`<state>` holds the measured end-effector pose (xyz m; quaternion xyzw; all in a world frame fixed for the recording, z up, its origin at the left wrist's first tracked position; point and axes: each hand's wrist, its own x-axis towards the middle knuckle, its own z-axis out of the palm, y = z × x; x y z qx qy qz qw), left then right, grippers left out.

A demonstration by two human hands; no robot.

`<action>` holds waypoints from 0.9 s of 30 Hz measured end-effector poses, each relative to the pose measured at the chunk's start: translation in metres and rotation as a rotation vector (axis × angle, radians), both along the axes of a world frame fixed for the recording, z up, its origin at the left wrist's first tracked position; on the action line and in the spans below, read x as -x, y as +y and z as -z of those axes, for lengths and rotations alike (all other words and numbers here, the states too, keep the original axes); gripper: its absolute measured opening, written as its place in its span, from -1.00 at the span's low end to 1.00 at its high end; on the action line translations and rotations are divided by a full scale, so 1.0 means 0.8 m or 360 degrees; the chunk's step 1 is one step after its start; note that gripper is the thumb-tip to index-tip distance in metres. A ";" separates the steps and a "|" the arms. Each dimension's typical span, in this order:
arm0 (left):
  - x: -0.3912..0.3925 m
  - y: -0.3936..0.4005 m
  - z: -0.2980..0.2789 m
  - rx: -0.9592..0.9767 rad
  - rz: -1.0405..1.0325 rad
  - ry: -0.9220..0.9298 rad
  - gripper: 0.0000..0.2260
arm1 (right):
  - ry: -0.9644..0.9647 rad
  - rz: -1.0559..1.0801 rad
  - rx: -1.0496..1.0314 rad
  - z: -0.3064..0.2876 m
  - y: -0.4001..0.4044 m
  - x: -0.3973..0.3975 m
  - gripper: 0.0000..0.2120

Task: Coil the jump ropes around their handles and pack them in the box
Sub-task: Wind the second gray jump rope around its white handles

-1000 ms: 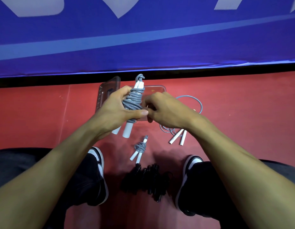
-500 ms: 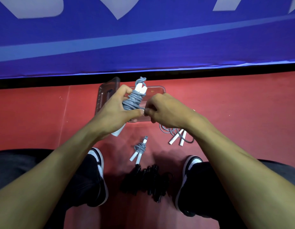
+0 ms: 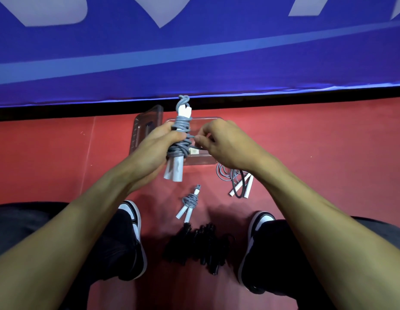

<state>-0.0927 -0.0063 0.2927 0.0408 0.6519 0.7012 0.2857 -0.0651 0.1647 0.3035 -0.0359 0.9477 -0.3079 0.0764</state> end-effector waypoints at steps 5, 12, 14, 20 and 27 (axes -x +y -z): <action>0.000 -0.007 0.002 0.0166 0.0132 0.0195 -0.66 | 0.0003 0.0011 0.0046 -0.001 -0.002 -0.004 -0.79; -0.006 -0.007 -0.005 0.0068 0.0183 0.0183 -0.57 | -0.0026 -0.0024 0.0138 -0.005 -0.006 -0.005 -0.80; -0.007 -0.007 -0.004 0.0048 0.0218 0.0204 -0.60 | -0.0017 -0.0022 0.0137 -0.004 -0.006 -0.005 -0.80; 0.000 -0.011 0.003 -0.0059 0.0224 0.0137 -0.69 | 0.0014 -0.0005 0.0108 -0.002 -0.003 -0.005 -0.86; -0.003 -0.008 -0.008 0.0124 0.0099 0.0354 -0.55 | -0.0018 -0.0045 0.0302 -0.010 -0.006 -0.008 -0.89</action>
